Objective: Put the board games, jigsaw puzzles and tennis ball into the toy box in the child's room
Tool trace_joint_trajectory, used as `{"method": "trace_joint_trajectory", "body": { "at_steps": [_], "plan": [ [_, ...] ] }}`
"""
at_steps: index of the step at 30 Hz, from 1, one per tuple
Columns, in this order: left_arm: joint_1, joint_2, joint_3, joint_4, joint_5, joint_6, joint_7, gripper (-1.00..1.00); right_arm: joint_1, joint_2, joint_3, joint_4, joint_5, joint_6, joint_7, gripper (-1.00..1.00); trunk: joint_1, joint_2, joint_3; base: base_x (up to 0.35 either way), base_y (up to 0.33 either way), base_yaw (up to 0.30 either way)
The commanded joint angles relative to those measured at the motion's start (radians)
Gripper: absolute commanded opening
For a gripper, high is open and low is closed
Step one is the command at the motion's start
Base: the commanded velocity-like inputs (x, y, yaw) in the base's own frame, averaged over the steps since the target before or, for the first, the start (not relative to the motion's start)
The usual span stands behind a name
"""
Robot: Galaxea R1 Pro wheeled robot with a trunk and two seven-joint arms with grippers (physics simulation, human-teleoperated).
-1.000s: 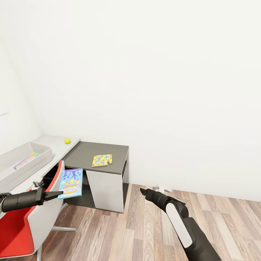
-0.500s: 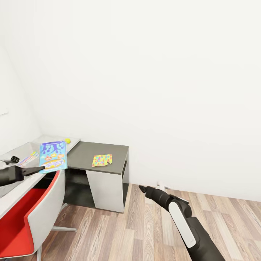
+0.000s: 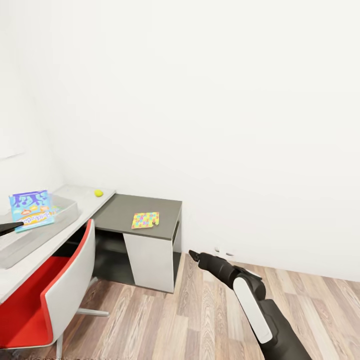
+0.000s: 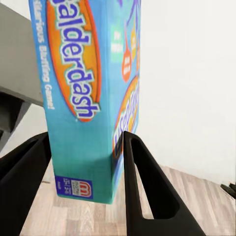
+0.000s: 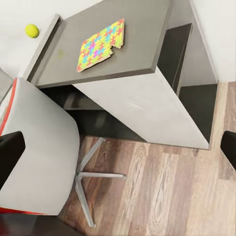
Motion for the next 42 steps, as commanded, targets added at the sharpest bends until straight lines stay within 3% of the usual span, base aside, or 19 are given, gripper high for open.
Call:
{"method": "trace_joint_trajectory", "body": {
  "at_steps": [1, 11, 17, 20, 29, 42],
  "plan": [
    [-0.001, 0.001, 0.011, 0.005, 0.005, 0.008, 0.017, -1.00, 0.000, 0.001, 0.001, -0.010, -0.009, 0.004, -0.009, 1.00, 0.001, -0.002, -0.003, 0.000, 0.000, 0.247],
    [0.000, -0.001, 0.028, 0.068, -0.005, -0.017, 0.055, -1.00, 0.001, 0.010, 0.011, -0.039, -0.007, 0.019, -0.008, 1.00, 0.001, -0.002, -0.007, 0.000, 0.000, 0.265],
    [0.001, -0.008, 0.027, 0.073, -0.007, -0.021, 0.057, -1.00, -0.001, 0.014, 0.109, -0.123, -0.007, 0.076, -0.008, 1.00, 0.001, -0.002, -0.011, 0.000, 0.000, 0.268],
    [0.001, -0.010, 0.027, 0.074, -0.008, -0.021, 0.056, -1.00, -0.009, 0.016, 0.129, -0.139, -0.011, 0.117, -0.008, 1.00, 0.001, -0.002, -0.014, 0.040, 0.000, 0.249],
    [0.001, -0.016, 0.024, 0.074, -0.007, -0.020, 0.057, -1.00, -0.017, 0.007, 0.135, -0.143, -0.019, 0.154, -0.006, 1.00, 0.001, -0.002, -0.025, 0.247, 0.000, 0.203],
    [0.001, -0.028, 0.022, 0.074, -0.003, -0.020, 0.051, -1.00, -0.010, -0.003, 0.123, -0.148, -0.019, 0.150, 0.020, 1.00, 0.001, -0.002, -0.028, 0.326, 0.000, 0.027]
  ]
}}
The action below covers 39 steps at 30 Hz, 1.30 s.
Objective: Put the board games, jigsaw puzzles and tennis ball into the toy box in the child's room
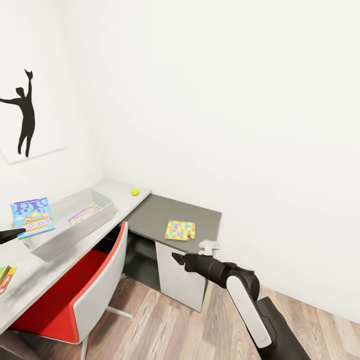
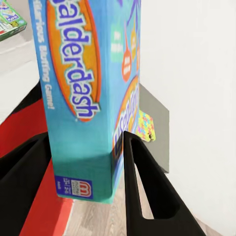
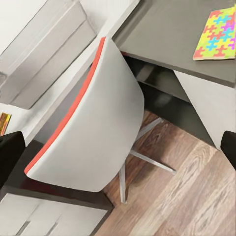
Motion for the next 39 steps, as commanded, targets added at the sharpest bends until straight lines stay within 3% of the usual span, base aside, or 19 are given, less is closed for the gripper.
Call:
{"method": "trace_joint_trajectory", "body": {
  "at_steps": [1, 9, 19, 39],
  "plan": [
    [-0.001, 0.000, 0.001, 0.000, 0.004, 0.007, -0.002, -1.00, -0.001, 0.001, 0.000, -0.001, -0.006, 0.004, -0.004, 1.00, 0.001, -0.002, -0.002, 0.329, 0.000, 0.001],
    [-0.001, -0.001, 0.002, 0.000, 0.004, 0.007, -0.005, -1.00, 0.000, 0.001, 0.001, -0.001, -0.006, 0.001, 0.006, 1.00, 0.001, -0.002, -0.003, 0.260, 0.000, 0.091],
    [-0.001, -0.002, 0.001, -0.001, 0.004, 0.007, -0.008, -1.00, 0.000, 0.002, 0.001, -0.001, -0.002, 0.004, 0.005, 1.00, 0.001, -0.002, -0.010, 0.046, -0.018, 0.246],
    [-0.001, -0.018, -0.001, -0.003, 0.004, 0.008, -0.009, -1.00, 0.000, 0.001, 0.001, 0.000, 0.008, 0.005, 0.004, 1.00, 0.001, -0.002, -0.030, 0.154, -0.187, 0.242]
  ]
}}
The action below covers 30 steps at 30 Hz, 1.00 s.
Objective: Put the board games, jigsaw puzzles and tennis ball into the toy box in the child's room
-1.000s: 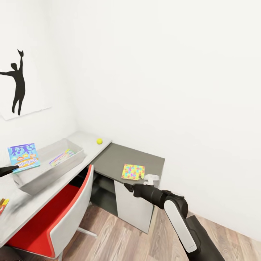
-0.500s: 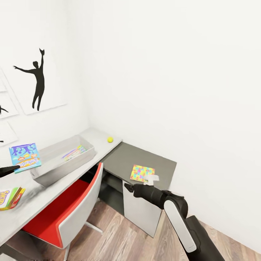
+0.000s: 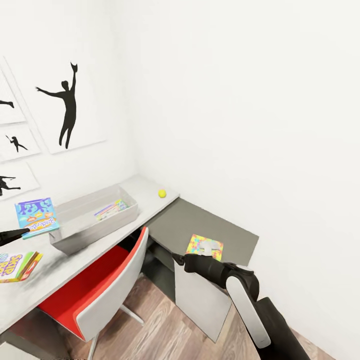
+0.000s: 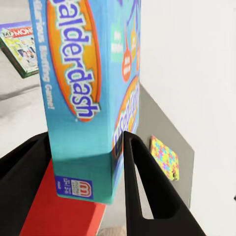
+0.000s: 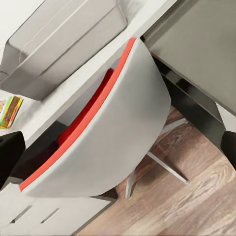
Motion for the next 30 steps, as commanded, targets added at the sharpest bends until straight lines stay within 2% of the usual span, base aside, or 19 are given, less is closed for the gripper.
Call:
{"method": "trace_joint_trajectory", "body": {
  "at_steps": [1, 19, 26, 30],
  "plan": [
    [-0.001, 0.000, 0.000, 0.000, 0.001, 0.006, -0.003, -1.00, -0.001, 0.000, 0.000, -0.001, -0.005, 0.004, -0.004, 1.00, 0.001, -0.002, -0.003, 0.197, -0.018, 0.231],
    [-0.001, 0.000, -0.001, -0.008, 0.002, 0.006, -0.006, -1.00, -0.001, -0.003, 0.000, -0.001, -0.005, 0.004, -0.002, 1.00, 0.001, -0.002, -0.023, 0.223, -0.003, 0.229],
    [-0.001, 0.001, -0.002, -0.010, 0.003, 0.006, -0.010, -1.00, -0.002, -0.003, 0.000, -0.001, -0.005, 0.004, -0.002, 1.00, 0.001, -0.002, -0.031, 0.061, 0.017, 0.227],
    [-0.001, 0.001, -0.003, -0.010, 0.003, 0.006, -0.029, -1.00, -0.002, -0.004, 0.000, -0.001, -0.005, 0.004, -0.002, 1.00, 0.001, -0.002, -0.035, 0.046, 0.173, 0.227]
  ]
}}
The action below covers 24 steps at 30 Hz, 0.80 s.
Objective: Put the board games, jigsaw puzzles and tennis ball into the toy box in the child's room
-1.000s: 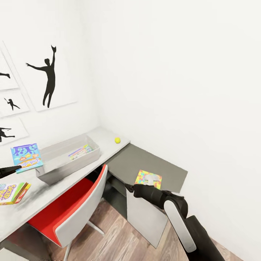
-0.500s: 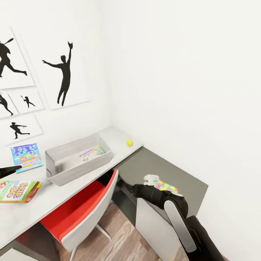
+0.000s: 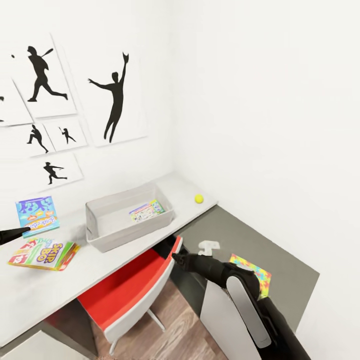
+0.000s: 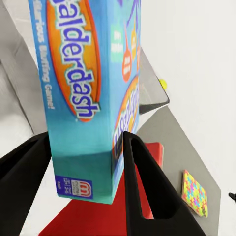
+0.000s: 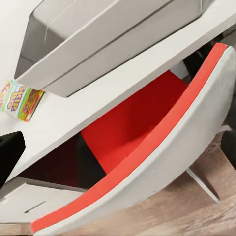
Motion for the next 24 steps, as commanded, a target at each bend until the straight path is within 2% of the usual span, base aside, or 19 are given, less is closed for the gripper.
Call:
{"method": "trace_joint_trajectory", "body": {
  "at_steps": [1, 10, 16, 24],
  "plan": [
    [-0.001, 0.000, 0.000, 0.001, 0.005, 0.007, -0.005, -1.00, -0.001, 0.000, 0.000, -0.001, -0.005, 0.004, -0.004, 1.00, 0.001, -0.002, -0.003, 0.128, 0.222, 0.227],
    [-0.001, 0.000, 0.000, 0.001, 0.005, 0.007, -0.009, -1.00, 0.002, -0.010, 0.000, -0.002, -0.005, 0.002, -0.002, 1.00, 0.001, -0.002, -0.013, 0.149, 0.061, 0.226],
    [-0.001, 0.000, -0.003, 0.000, 0.005, 0.007, -0.032, -1.00, 0.002, -0.015, 0.000, -0.002, -0.005, 0.001, -0.001, 1.00, 0.001, -0.002, -0.016, 0.135, -0.001, 0.099],
    [-0.001, 0.008, -0.117, -0.007, 0.003, 0.006, -0.177, -1.00, 0.002, -0.016, 0.000, -0.003, -0.005, 0.000, -0.001, 1.00, 0.001, -0.002, -0.016, 0.169, -0.135, 0.009]
  ]
}}
